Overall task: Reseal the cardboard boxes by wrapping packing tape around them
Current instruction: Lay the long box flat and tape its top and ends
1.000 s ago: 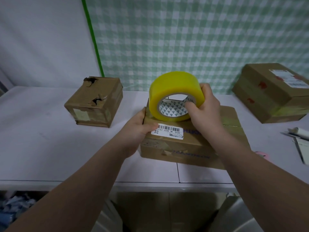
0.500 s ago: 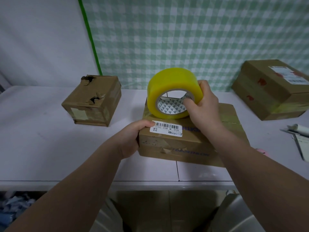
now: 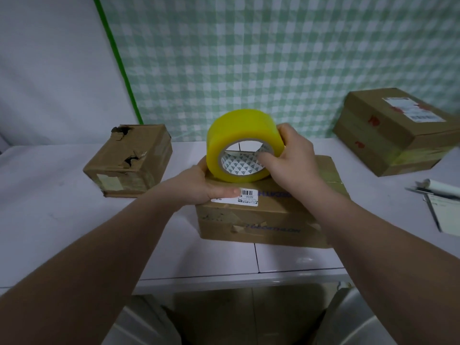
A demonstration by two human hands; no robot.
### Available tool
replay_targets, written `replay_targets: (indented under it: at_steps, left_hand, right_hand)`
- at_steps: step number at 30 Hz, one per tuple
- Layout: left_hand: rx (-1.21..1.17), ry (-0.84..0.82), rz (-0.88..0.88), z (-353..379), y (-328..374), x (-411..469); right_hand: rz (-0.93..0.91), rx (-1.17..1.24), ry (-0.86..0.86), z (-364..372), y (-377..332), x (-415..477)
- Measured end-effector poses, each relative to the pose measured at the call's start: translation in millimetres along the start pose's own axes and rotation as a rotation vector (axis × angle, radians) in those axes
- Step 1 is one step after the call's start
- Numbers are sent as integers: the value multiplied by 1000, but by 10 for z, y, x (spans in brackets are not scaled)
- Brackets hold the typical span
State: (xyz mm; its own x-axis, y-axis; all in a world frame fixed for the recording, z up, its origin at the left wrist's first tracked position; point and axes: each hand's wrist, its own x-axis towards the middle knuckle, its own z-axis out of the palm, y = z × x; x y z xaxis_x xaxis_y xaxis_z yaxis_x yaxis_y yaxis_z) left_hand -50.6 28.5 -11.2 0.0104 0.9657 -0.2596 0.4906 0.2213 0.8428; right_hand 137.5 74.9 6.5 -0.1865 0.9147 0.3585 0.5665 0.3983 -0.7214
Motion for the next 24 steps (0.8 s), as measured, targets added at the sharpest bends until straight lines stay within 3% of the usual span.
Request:
replay_targets:
  at_steps: [10,15,19,24]
  left_hand:
    - [353,30,-31,-20,5,71]
    - [538,23,-47,-33,169,38]
    - [733,49,91,29,351,84]
    - [582,-79,226,-20,350,157]
  right_hand:
    - [3,-257,106,-828,239,-3]
    - [193,27,90,-718,392,-99]
    - [303,200,27,-654,425,-117]
    - [272,223,11,-390,262,-101]
